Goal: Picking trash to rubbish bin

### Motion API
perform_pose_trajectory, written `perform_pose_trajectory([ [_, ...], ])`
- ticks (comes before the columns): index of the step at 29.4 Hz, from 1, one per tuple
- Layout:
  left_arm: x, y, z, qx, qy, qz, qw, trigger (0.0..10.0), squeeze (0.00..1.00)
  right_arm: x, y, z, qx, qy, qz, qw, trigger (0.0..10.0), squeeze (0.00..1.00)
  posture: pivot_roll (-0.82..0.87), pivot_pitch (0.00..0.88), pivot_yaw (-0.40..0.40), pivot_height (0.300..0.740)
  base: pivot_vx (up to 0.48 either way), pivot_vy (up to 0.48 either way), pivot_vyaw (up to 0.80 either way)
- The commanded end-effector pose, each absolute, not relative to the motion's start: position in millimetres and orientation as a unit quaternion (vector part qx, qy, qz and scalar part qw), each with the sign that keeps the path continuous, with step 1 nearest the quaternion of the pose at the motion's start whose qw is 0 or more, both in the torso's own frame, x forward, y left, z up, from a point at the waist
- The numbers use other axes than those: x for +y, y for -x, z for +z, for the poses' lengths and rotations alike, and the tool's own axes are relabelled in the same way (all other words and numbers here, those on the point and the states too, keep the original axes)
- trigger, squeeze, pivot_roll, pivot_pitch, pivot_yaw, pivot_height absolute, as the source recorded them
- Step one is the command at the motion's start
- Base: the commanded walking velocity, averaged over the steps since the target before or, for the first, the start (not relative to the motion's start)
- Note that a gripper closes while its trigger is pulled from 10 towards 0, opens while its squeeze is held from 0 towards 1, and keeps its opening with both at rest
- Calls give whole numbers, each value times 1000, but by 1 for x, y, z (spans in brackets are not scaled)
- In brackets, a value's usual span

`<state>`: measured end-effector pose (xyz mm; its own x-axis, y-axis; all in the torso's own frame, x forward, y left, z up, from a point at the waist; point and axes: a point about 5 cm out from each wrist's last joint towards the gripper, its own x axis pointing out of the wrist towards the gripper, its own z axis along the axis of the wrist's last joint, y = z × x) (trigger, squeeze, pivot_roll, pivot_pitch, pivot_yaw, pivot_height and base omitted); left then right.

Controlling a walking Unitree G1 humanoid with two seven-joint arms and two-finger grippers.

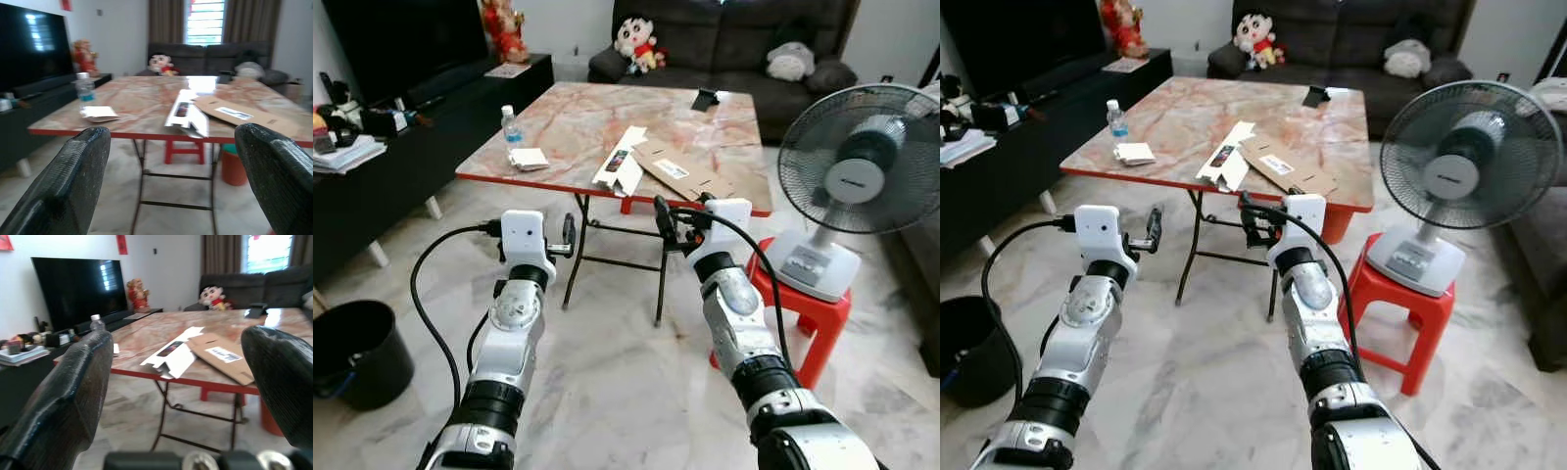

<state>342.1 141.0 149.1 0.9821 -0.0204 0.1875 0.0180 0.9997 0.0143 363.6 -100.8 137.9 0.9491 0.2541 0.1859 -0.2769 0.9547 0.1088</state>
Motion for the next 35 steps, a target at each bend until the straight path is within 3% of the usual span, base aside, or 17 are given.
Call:
perform_pose_trajectory([
  [1, 141, -344, 156, -103, -7, -7, 995, 10000, 0, -98, -365, 143, -91, -59, 142, 984, 10000, 0, 60, 9, -38, 740, 0, 274, 400],
  [13, 138, -343, 157, -107, -13, -11, 994, 10000, 0, -95, -364, 141, -88, -52, 149, 984, 10000, 0, 62, 12, -40, 740, 0, 0, 645],
  [21, 142, -344, 158, -104, -4, -3, 995, 10000, 0, -95, -364, 142, -85, -72, 150, 982, 10000, 0, 63, 10, -38, 740, 0, 0, 0],
  [31, 145, -344, 158, -103, -3, 6, 995, 10000, 0, -92, -363, 143, -90, -59, 160, 981, 10000, 0, 65, 4, -38, 740, 313, 0, 0],
  [35, 146, -344, 159, -102, -4, 8, 995, 10000, 0, -90, -362, 143, -92, -50, 166, 981, 10000, 0, 64, 0, -37, 740, 402, 0, 695],
])
